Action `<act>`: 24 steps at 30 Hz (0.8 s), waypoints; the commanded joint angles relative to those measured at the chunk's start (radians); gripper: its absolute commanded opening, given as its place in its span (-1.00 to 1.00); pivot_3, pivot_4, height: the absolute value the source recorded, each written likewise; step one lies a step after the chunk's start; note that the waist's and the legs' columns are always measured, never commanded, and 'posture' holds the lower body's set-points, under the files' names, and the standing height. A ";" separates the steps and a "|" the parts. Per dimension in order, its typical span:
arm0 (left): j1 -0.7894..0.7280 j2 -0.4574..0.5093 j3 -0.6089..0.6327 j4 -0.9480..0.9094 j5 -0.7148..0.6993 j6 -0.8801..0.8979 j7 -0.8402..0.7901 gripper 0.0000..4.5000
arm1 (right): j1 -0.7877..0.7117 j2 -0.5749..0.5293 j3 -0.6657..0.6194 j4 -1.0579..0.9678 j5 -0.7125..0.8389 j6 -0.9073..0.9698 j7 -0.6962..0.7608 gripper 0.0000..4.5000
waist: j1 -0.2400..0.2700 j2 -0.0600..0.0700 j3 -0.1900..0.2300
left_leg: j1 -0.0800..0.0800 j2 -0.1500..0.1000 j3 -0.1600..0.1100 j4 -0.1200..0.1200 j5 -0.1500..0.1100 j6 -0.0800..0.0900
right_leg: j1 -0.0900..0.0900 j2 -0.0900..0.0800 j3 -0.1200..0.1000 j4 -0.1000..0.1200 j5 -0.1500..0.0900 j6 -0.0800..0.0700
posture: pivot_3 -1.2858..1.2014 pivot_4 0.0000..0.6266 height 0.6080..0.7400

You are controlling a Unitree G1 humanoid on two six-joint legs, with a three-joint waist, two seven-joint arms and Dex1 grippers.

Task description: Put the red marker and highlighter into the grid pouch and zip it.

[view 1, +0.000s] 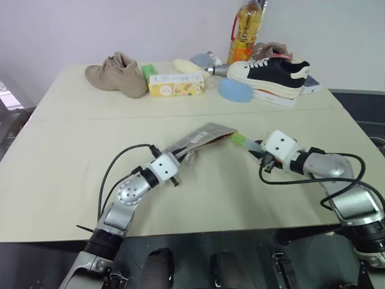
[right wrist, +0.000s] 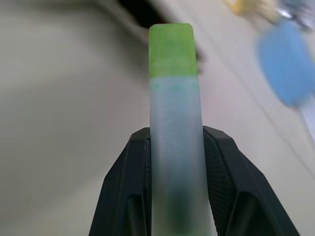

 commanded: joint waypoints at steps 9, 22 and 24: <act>0.012 -0.007 -0.012 -0.069 -0.044 -0.025 -0.040 -1.00 | -0.073 0.019 0.013 -0.008 -0.024 -0.001 0.028 -0.61 | 0.000 0.000 0.000 | 0.000 0.000 0.000 0.000 0.000 0.000 | 0.000 0.000 0.000 0.000 0.000 0.000 | 0.03 -0.52 1.00; 0.021 0.009 -0.037 -0.109 -0.086 -0.024 -0.135 -1.00 | -0.098 -0.100 0.138 -0.091 -0.186 -0.230 0.183 -0.61 | -0.001 0.000 0.000 | 0.000 0.000 0.000 0.000 0.000 0.000 | 0.000 0.000 0.000 0.000 0.000 0.000 | 0.03 -0.52 1.00; 0.020 0.011 -0.041 -0.111 -0.095 -0.019 -0.155 -1.00 | -0.114 -0.130 0.179 -0.090 -0.251 -0.324 0.204 -0.61 | -0.001 0.000 0.000 | 0.000 0.000 0.000 0.000 0.000 0.000 | 0.000 0.000 0.000 0.000 0.000 0.000 | 0.03 -0.52 1.00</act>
